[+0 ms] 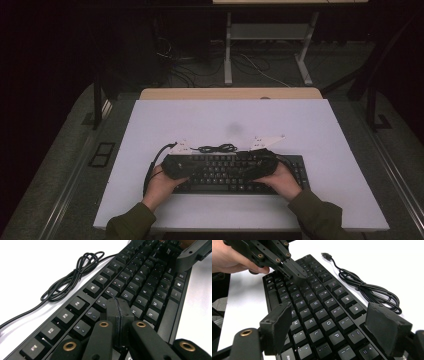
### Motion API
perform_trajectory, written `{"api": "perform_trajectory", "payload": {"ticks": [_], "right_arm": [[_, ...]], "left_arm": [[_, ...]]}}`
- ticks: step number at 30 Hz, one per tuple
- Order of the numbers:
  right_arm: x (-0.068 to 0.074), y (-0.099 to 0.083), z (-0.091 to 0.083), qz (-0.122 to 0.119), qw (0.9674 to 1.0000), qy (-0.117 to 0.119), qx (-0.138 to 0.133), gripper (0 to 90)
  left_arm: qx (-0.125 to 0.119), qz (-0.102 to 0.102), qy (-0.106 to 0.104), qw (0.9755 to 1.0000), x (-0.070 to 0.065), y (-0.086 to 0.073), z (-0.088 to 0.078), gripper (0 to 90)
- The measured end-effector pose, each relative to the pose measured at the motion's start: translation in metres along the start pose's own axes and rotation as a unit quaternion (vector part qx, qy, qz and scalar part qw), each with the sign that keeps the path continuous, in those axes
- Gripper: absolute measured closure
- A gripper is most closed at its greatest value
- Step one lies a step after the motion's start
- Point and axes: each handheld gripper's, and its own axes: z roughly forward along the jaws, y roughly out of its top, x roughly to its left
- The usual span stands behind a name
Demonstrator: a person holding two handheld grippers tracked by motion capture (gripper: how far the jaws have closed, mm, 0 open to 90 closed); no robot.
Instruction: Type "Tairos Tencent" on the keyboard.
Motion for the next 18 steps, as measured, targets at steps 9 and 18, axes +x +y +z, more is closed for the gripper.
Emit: {"api": "perform_trajectory", "payload": {"ticks": [9,18], "right_arm": [[-0.001,0.000,-0.002,0.001,1.0000,-0.002,-0.003,20.8],[-0.003,0.001,-0.006,0.003,0.9999,-0.004,-0.011,20.9]], "left_arm": [[0.017,0.010,-0.001,0.9998,-0.002,0.004,0.012,89.1],[0.019,0.008,-0.001,0.9998,-0.002,0.003,0.012,89.2]]}}
